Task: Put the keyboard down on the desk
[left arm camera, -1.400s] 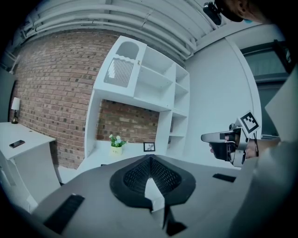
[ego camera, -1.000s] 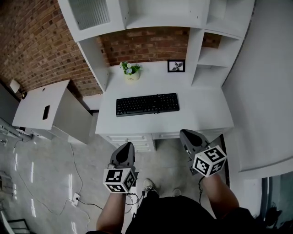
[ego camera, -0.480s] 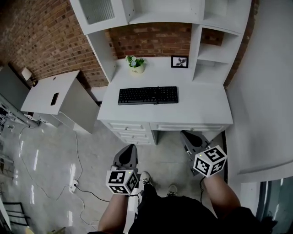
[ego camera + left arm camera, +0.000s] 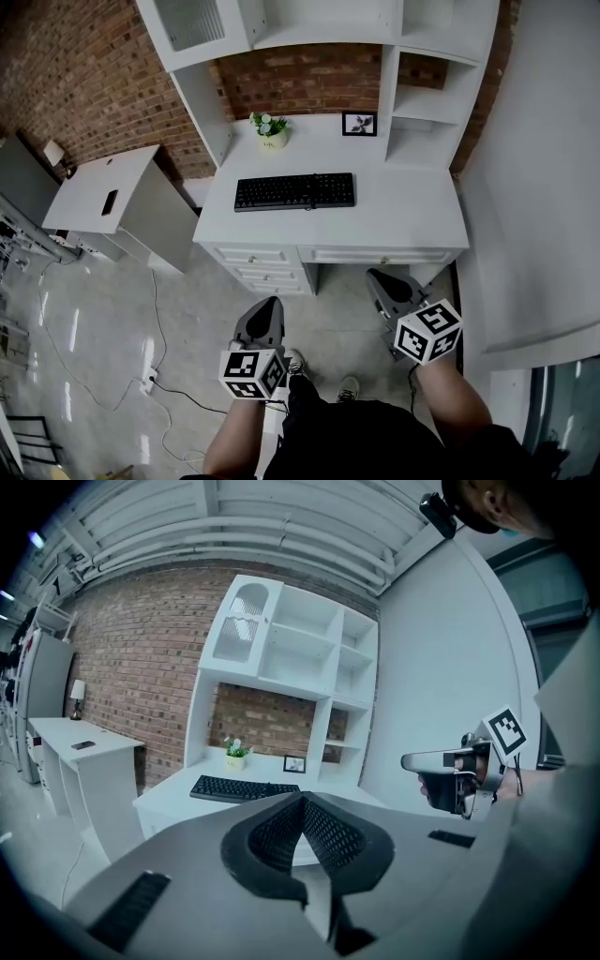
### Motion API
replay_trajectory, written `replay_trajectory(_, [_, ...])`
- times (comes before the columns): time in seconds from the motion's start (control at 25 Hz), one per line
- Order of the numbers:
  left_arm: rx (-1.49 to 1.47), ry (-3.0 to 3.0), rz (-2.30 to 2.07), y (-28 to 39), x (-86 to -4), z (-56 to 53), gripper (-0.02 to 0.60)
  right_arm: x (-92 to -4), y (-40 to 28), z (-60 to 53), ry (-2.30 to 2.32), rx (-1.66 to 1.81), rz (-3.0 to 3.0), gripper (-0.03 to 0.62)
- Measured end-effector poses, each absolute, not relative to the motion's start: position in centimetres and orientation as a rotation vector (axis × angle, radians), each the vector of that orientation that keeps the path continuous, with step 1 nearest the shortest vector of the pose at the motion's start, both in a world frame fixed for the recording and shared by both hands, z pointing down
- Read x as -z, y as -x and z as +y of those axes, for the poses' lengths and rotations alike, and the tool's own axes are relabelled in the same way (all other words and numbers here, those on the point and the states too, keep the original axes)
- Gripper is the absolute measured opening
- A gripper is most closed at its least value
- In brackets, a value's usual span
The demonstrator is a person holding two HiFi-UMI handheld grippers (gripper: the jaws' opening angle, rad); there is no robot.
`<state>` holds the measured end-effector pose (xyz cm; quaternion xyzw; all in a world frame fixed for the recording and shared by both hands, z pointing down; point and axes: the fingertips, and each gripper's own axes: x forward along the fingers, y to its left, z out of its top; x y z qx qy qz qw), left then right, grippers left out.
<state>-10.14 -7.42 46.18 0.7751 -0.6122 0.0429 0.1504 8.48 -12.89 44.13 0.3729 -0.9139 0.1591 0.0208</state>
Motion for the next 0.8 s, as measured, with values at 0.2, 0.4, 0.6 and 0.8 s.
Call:
replay_trajectory(0.2, [-0.137,-2.243,-1.748,9.5,-45.9,-7.3,0.018,-43.7,-9.1,-12.6,-1.173,-0.487,-2.837,0.017])
replay_trajectory(0.4, [-0.151,-2.253,-1.758,9.5,-46.1,-7.3,0.018,-43.8,-9.3,-12.5,-1.178,-0.499,-2.839,0.017])
replay_trajectory(0.6, [-0.177,-2.269,-1.792,9.9,-46.9,-7.4,0.018,-44.4,-9.3,-12.5,-1.171,-0.502,-2.832,0.017])
replay_trajectory(0.8, [-0.176,-2.269,-1.779,10.1,-47.1,-7.3,0.018,-44.6,-9.0,-12.4,-1.176,-0.489,-2.826,0.017])
